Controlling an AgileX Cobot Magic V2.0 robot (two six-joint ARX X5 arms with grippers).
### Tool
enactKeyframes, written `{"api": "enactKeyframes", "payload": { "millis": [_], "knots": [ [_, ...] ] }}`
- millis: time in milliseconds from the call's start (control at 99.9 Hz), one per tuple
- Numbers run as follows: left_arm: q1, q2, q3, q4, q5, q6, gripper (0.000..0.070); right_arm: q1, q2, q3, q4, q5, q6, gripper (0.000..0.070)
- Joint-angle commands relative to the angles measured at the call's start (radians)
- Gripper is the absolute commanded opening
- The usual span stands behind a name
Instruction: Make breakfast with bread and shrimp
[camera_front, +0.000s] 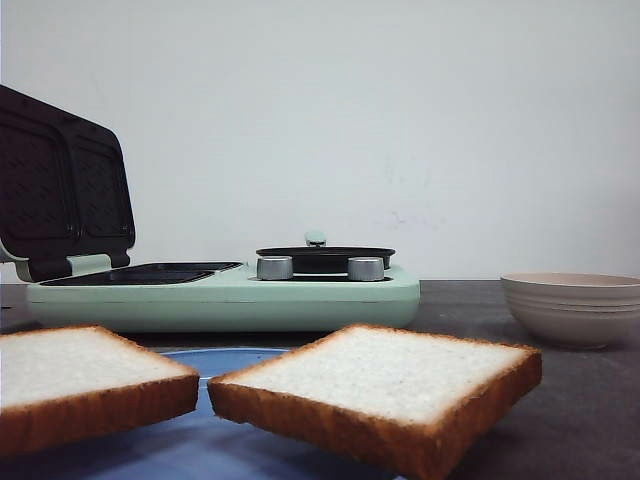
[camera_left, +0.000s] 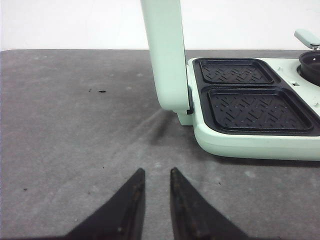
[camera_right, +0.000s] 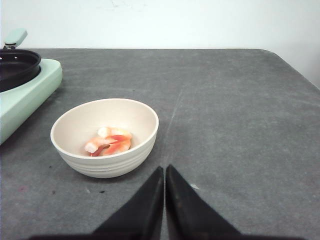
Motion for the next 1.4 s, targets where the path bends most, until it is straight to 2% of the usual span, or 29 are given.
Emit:
{"api": "enactKeyframes", "payload": {
  "millis": [0,630,710,890,981,1161,1331,1391],
  "knots": [
    [0.003,-0.001,-0.018,-0.002,0.003,-0.008,0.0017,0.002,-0.002,-0.003,0.010,0.000,-0.007,0.0000],
    [0.003,-0.001,-0.018,-0.002,0.003,0.013,0.0017,0.001,-0.002,-0.003,0.011,0.000,-0.006,0.0000],
    [0.001,-0.001,-0.018,-0.002,0.004,-0.037,0.0017,0.001,-0.002,-0.003,0.011,-0.004,-0.003,0.0000],
    [0.000,-0.001,-0.018,0.000,0.004,-0.265,0.0017,0.001,-0.002,-0.003,0.028,-0.005,-0.002,0.0000],
    [0.000,-0.001,-0.018,-0.001,0.004,-0.328,0.0017,0.001,-0.002,-0.003,0.064,-0.005,0.034,0.0000],
    [0.000,-0.001,-0.018,-0.001,0.011,-0.388,0.0017,0.001,-0.002,-0.003,0.093,-0.005,0.118,0.0000],
    [0.000,-0.001,-0.018,-0.001,0.012,-0.395,0.0017,0.001,-0.002,-0.003,0.094,-0.006,0.132,0.0000],
    [0.000,-0.001,-0.018,-0.001,0.012,-0.411,0.0017,0.001,-0.002,-0.003,0.098,-0.008,0.187,0.0000]
  ]
}}
